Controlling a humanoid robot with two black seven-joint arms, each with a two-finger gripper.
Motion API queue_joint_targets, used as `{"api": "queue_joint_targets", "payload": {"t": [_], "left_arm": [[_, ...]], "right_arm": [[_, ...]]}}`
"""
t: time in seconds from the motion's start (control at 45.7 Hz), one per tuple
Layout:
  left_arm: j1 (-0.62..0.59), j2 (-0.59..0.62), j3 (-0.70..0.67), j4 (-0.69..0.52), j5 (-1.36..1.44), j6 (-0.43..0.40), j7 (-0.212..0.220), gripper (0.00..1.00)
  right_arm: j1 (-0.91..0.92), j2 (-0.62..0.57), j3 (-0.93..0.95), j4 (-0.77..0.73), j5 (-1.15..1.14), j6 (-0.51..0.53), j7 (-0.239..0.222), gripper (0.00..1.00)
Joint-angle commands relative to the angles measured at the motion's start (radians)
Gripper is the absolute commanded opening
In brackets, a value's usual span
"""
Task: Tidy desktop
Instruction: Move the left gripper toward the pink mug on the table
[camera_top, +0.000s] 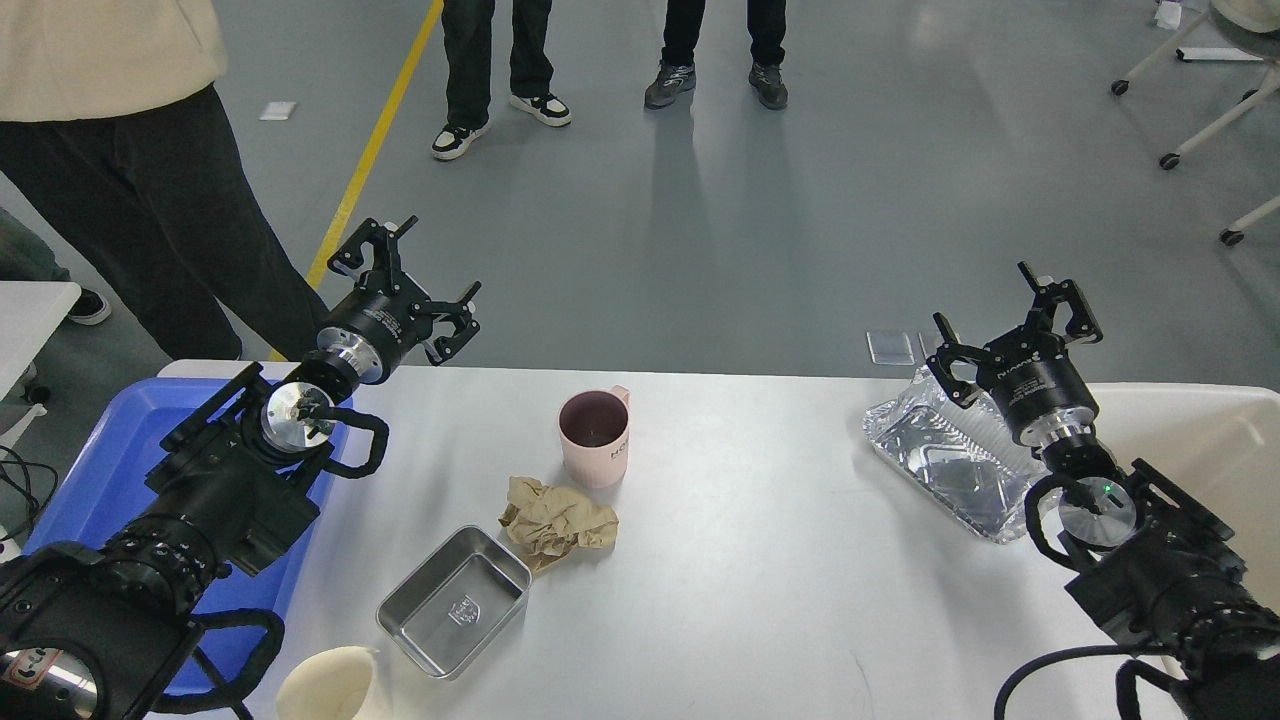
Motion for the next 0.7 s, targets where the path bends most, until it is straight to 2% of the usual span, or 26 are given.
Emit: {"api": "queue_joint_targets", "payload": {"t": [0.0,0.328,0.459,0.591,0.678], "left_arm": [[0.000,0.002,0.000,0.000,0.002,0.004,-0.002,0.97],[-0.011,0.013,-0.003,0.014,-0.003,0.031,0.002,0.97],[-0.006,-0.007,0.018,-0.011,0.009,0.001,0.020,0.97],[0.017,0.072,0.155,-0.144,0.012,-0.001,0.049,0.97],[0.069,0.177,0.227,-0.323,0.012,0.039,0.064,0.97]], "right_arm": [[0.001,0.000,-0.001,0.000,0.000,0.000,0.000,1.00],[-0.001,0.002,-0.001,0.000,0.000,0.000,0.000,1.00],[-0.001,0.003,-0.001,0.000,0.000,0.000,0.000,1.00],[-0.006,0.005,-0.001,0.011,0.000,0.000,0.000,1.00],[-0.012,0.005,-0.001,0.012,-0.002,0.000,0.000,1.00]]}}
